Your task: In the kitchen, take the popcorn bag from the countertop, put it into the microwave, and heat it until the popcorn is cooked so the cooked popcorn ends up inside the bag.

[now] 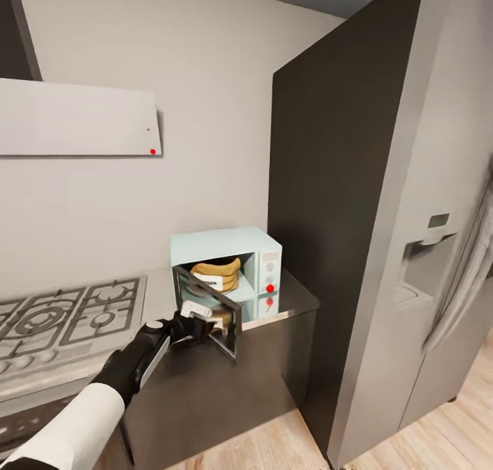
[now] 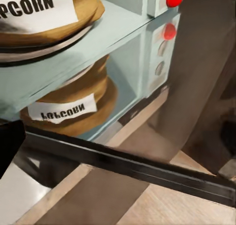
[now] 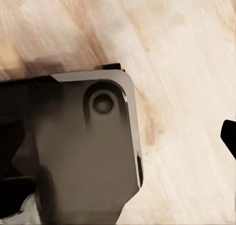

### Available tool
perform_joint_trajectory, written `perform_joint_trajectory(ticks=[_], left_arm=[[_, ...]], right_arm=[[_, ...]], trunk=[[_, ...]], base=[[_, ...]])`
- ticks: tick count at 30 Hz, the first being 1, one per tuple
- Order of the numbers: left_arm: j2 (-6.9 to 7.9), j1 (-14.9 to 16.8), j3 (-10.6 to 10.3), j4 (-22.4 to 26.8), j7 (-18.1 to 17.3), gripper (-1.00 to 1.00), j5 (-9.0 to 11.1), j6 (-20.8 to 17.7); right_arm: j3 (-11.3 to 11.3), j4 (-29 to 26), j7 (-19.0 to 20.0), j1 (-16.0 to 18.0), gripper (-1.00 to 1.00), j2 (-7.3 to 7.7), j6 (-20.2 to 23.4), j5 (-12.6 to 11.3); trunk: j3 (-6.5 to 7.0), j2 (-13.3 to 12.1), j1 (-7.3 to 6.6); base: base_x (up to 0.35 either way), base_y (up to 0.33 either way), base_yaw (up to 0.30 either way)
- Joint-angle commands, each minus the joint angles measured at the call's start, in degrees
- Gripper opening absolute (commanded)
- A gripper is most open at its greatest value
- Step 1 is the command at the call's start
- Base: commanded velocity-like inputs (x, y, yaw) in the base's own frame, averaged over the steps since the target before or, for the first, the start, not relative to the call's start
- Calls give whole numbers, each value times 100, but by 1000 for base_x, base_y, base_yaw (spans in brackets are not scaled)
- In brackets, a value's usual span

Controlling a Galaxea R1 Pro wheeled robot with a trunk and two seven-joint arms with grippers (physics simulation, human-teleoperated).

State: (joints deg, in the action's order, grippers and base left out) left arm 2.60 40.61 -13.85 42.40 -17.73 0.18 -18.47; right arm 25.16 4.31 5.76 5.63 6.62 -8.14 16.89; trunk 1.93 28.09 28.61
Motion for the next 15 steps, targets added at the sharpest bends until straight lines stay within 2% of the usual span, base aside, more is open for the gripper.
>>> perform_joint_trajectory(ticks=[1, 2, 6, 13, 15], left_arm=[[5, 0, -12, 11, -11, 100, 18, -34], [5, 0, -12, 10, -11, 100, 19, -34], [7, 0, -3, 10, -6, 100, 21, -34], [12, 0, 33, 6, 13, 100, 26, -26], [16, 0, 103, 5, 20, 100, 26, -25]], right_arm=[[-18, 20, 4, 8, 100, 6, 410, 62], [-162, 18, 4, 8, 100, 6, 715, 76], [-664, 17, 4, 8, 100, 6, 933, 86], [-722, 17, -7, 8, 100, 6, 936, 80], [-729, 17, -27, 8, 100, 6, 917, 75]], trunk=[[-2, 4, 2], [-2, 4, 2], [-2, 4, 2], [-2, 4, 2], [-2, 4, 2]], base=[[0, 0, -278], [0, 0, -278], [0, 0, -278], [2, 0, -278], [198, 0, -266]])
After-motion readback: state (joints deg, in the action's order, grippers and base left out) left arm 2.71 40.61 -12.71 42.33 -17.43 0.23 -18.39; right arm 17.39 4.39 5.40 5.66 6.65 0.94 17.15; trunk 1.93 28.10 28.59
